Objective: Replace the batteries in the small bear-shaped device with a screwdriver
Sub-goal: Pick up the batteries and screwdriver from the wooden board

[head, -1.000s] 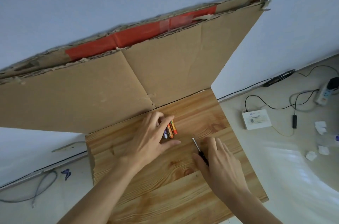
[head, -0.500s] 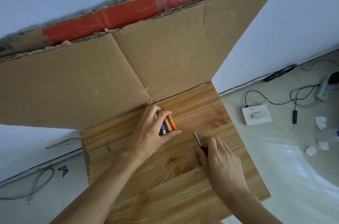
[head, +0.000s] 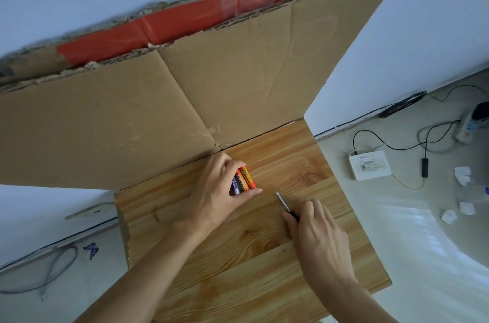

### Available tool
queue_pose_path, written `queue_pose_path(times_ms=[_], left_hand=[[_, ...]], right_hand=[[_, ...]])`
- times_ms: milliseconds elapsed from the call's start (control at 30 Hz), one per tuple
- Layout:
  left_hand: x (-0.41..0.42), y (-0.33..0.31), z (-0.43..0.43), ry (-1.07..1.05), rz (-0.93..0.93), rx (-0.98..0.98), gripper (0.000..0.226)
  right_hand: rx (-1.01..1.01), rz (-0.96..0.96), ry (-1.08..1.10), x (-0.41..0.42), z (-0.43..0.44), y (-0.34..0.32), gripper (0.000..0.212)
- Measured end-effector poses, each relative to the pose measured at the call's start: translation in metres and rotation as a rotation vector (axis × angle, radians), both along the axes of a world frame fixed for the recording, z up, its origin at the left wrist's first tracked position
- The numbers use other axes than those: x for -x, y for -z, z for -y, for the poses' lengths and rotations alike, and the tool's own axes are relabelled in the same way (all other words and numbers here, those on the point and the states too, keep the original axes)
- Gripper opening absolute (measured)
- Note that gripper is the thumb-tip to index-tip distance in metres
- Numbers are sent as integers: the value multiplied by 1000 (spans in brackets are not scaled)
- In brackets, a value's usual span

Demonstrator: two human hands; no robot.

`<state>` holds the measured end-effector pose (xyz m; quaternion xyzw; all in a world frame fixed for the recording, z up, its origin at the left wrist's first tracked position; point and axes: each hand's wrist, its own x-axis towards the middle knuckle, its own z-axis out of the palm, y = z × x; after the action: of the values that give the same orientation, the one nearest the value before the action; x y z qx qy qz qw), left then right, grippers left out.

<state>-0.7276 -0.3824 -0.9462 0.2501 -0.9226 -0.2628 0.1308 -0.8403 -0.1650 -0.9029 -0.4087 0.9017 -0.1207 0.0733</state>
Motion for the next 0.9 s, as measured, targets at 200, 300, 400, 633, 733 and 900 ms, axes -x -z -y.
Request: queue_pose_path(times_ms=[200,300,400,633,733,900], left_hand=[[3,-5,2,-15,12,-30,71],[6,-10,2,-13,9,-11,71],[9,-13,1,-33,11,-9,71],[8,-31,-12,-71,-37,-35,74],[7,-52,-18,-47,-76,-36,74],[13,-112,-31,-1,-98,-50,65]], right_hand=[[28,87,68,4,12,-8,33],[49,117,73,9,18,-13,35],[52,133,78,14,20,-19,36],[74,163,105,17,19,-33,31],[98,170,122,15,18,-48,31],[95,198,167,16,20,-90,37]])
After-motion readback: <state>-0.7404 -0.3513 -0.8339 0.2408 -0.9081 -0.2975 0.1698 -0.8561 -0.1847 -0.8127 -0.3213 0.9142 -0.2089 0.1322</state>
